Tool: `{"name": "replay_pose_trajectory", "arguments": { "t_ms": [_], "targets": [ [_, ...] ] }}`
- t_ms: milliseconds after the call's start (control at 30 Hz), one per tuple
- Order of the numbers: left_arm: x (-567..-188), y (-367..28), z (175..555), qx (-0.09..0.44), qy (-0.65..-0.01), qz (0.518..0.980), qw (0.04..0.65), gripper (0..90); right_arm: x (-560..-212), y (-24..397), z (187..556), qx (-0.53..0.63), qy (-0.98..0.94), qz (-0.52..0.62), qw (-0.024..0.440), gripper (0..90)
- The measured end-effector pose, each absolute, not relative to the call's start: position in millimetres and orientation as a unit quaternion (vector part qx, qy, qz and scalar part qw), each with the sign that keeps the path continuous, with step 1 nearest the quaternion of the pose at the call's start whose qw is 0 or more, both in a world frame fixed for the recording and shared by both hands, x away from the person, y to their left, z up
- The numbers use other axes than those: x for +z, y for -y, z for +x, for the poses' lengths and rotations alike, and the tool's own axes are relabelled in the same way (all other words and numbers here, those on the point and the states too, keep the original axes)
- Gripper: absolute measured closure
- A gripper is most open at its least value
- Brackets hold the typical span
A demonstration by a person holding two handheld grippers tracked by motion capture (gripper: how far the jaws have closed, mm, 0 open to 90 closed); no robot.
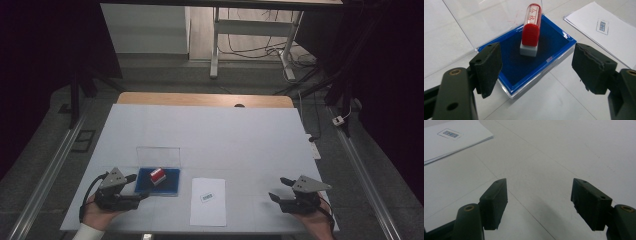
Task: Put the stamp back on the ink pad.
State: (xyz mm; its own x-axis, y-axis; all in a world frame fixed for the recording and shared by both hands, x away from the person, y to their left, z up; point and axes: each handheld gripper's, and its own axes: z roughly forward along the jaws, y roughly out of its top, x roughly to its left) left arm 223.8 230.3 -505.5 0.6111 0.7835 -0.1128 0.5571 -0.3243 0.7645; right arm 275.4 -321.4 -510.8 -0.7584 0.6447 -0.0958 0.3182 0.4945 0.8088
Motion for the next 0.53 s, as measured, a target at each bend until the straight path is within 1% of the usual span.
{"name": "replay_pose_trajectory", "arguments": {
  "t_ms": [533],
  "targets": [
    [-506.0, -232.5, 223.6, 0.144, -0.421, 0.799, 0.403, 24.3, -509.1, 319.6, 275.1, 0.415, -0.841, 0.283, 0.200, 29.6]
  ]
}}
